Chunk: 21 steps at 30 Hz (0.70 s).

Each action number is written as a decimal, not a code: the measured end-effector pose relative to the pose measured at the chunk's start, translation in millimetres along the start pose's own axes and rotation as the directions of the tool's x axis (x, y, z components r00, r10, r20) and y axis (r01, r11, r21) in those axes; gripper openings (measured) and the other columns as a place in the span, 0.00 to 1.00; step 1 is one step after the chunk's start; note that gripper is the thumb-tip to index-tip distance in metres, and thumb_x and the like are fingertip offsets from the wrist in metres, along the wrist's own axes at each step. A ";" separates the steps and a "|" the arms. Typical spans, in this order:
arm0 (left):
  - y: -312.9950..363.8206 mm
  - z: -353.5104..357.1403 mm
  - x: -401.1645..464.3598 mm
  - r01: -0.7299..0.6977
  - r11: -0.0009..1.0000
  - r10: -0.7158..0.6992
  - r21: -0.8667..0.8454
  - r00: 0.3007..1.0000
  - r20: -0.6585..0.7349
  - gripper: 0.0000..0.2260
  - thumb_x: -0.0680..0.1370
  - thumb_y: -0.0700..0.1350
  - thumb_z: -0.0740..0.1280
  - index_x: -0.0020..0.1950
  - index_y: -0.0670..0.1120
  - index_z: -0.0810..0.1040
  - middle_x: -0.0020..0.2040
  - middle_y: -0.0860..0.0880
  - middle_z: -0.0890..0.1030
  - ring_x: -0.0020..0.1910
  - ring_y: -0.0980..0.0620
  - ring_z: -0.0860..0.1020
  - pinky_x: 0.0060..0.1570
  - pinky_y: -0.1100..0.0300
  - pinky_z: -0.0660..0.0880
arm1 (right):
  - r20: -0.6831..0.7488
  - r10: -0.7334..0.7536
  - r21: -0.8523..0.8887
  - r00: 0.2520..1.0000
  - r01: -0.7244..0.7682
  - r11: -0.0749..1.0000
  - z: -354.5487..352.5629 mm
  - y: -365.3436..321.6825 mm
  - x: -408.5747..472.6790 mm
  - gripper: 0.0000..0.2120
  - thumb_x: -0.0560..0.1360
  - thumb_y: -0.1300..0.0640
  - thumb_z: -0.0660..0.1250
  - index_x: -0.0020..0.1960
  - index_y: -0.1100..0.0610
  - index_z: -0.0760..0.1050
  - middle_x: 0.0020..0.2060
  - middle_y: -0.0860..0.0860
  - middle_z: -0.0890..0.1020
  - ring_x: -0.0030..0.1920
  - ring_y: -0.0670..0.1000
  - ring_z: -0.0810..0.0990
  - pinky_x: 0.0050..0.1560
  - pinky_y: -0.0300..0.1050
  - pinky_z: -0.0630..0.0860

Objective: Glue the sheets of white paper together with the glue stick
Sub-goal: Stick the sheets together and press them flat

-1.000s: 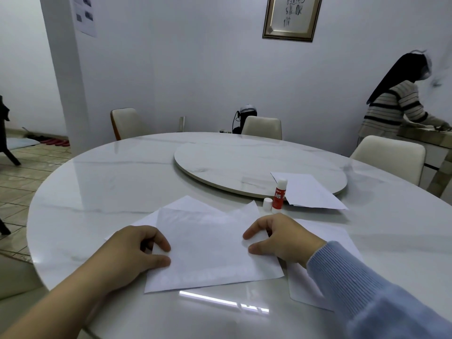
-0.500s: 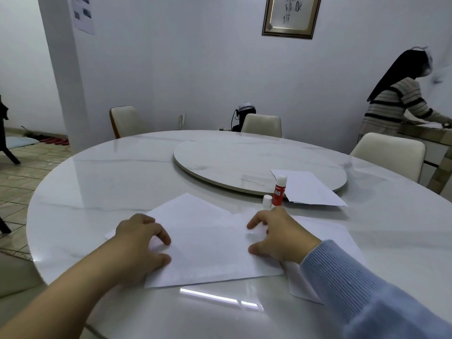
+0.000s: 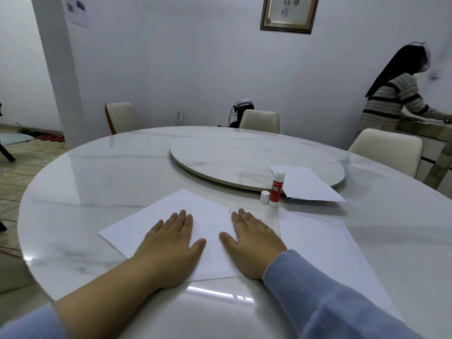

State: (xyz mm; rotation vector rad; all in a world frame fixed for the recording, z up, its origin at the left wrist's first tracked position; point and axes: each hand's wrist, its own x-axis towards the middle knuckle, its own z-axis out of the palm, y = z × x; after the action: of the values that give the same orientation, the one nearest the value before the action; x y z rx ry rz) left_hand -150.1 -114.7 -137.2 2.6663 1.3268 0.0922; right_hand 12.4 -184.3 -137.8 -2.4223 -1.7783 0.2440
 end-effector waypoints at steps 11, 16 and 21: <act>-18.3 0.0 -6.9 0.135 0.991 -0.135 0.010 0.990 -0.029 0.36 0.77 0.65 0.45 0.77 0.44 0.40 0.78 0.48 0.41 0.77 0.53 0.41 0.75 0.55 0.41 | -0.035 0.091 0.025 0.995 -0.090 0.996 -3.5 -2.1 -5.1 0.38 0.76 0.33 0.44 0.78 0.54 0.43 0.79 0.50 0.46 0.78 0.49 0.46 0.76 0.48 0.44; -17.1 2.6 -6.1 0.170 0.985 -0.169 0.006 0.984 -0.057 0.39 0.76 0.66 0.46 0.77 0.43 0.41 0.78 0.46 0.42 0.77 0.51 0.42 0.75 0.55 0.42 | -0.115 0.094 0.064 0.989 -0.087 0.994 -9.3 -1.3 -5.2 0.39 0.74 0.32 0.51 0.77 0.54 0.52 0.76 0.50 0.59 0.75 0.52 0.58 0.74 0.50 0.54; -15.8 3.5 -4.5 0.214 0.976 -0.216 -0.031 0.973 -0.077 0.41 0.74 0.67 0.48 0.77 0.41 0.42 0.78 0.45 0.43 0.77 0.50 0.42 0.75 0.55 0.42 | -0.254 0.155 0.401 0.955 -0.042 0.915 -20.1 5.0 -7.3 0.35 0.69 0.45 0.72 0.72 0.50 0.64 0.68 0.50 0.71 0.66 0.51 0.70 0.68 0.45 0.65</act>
State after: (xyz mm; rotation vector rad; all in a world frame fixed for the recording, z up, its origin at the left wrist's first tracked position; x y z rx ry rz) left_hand -164.8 -109.3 -143.3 2.5058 1.6197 0.1879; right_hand 19.0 -192.8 -118.8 -2.1366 -1.3372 0.2262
